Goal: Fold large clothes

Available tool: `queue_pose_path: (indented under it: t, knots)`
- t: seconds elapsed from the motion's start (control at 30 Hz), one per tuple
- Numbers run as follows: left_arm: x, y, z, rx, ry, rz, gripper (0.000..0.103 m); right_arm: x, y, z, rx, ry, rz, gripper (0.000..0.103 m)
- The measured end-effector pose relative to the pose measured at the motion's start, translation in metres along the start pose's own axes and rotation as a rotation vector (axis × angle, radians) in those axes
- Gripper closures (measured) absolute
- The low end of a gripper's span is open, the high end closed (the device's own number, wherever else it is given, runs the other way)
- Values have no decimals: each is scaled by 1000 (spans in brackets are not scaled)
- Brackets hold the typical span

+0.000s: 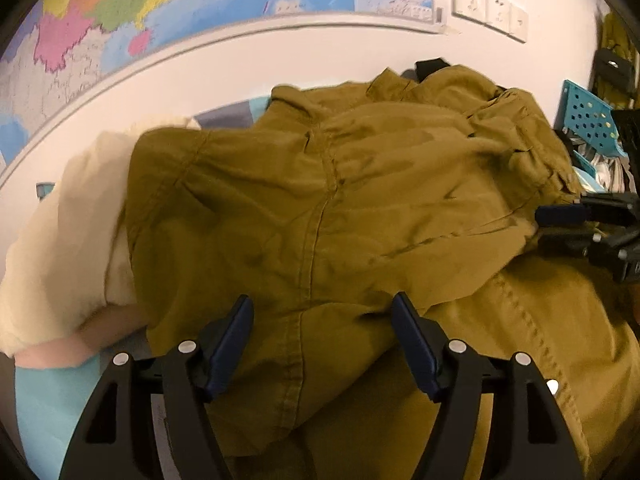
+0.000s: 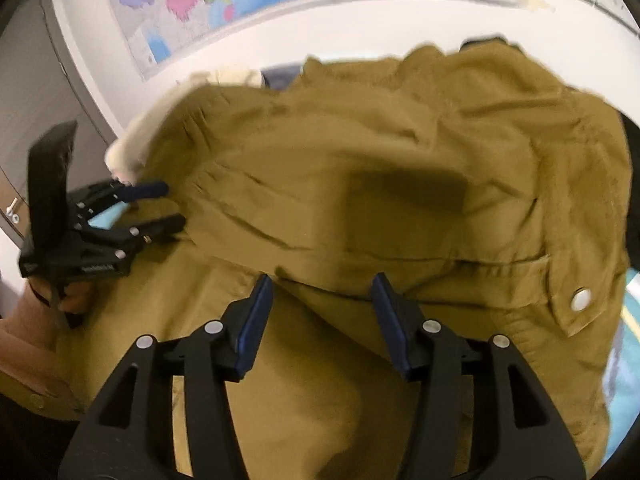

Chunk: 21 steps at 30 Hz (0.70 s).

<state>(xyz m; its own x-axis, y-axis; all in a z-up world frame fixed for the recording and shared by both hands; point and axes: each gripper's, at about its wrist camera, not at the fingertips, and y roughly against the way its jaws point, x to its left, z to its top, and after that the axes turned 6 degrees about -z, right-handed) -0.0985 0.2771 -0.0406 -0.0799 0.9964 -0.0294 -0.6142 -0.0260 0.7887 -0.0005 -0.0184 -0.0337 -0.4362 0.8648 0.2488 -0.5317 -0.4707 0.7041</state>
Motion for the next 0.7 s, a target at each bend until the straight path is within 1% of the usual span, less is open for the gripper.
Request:
queue_pose_path:
  t: [0.1,0.17,0.23,0.47,0.6,0.67,0.7]
  knots:
    - [-2,3,1,-3,2,21,33,-1,-4,-2,-15,-27,5,51]
    - [-4,13,-2,-24,6,19,33,0,-1,-3,-23,-30,7,50]
    - [-4,22,-5,-41,14,34,33,0,4,-6,-28,-37,11,49]
    - [-3,54,-24,-73,42,42,32,-3,41,-18,-80,-74,60,45]
    - [-3,71,-38,-82,70,76,31,-3,65,-29,-110,-84,68,42]
    - [-3,81,-47,-92,77,89,29,-2,75,-37,-120,-87,72,41]
    - [-3,85,-50,-94,82,94,27,-2,82,-43,-128,-89,70,37]
